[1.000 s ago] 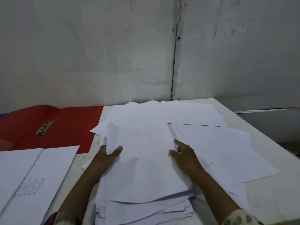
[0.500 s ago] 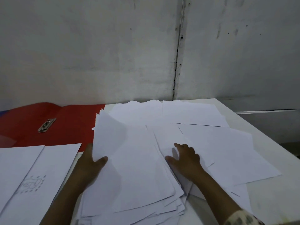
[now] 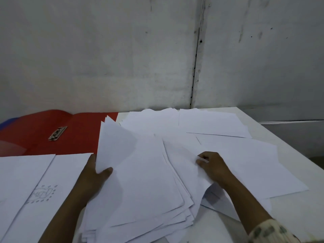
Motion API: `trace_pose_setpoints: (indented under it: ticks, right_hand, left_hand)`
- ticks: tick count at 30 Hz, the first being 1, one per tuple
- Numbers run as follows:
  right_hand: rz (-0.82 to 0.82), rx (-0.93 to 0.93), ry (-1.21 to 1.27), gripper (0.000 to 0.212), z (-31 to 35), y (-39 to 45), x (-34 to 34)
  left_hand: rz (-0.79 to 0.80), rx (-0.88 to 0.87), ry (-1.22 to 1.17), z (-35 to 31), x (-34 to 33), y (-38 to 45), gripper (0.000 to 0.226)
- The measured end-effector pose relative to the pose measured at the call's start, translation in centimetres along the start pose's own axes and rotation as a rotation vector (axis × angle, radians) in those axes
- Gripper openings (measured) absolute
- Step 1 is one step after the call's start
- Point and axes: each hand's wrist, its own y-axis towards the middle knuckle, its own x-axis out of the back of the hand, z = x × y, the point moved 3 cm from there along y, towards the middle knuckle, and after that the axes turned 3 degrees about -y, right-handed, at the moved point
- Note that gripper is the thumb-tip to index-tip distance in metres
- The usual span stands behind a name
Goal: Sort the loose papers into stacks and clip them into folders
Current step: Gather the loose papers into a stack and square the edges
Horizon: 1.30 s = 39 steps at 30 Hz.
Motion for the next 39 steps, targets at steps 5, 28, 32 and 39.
trace_pose_setpoints:
  ticks: [5,28,32,39]
  right_hand:
    - [-0.293,-0.178,0.274,0.012,-3.0,0.3,2.9]
    - [-0.310,-0.216,0.366,0.034,-0.7,-0.8,0.0]
    - [-0.120,-0.096,0.226,0.040,1.0,-1.2,-3.4]
    - [0.019,0.077,-0.125,0.035,3.2,-2.4,-6.7]
  left_hand:
    - [-0.054,-0.006,-0.074,-0.1,0.8,0.7,0.056]
    - [-0.063,0.113,0.011,2.1,-0.4,2.0,0.076]
    - [-0.104,0.111,-0.059,2.2,-0.6,2.3,0.062]
    - [-0.103,0.092,-0.016,2.5,-0.8,2.4,0.069]
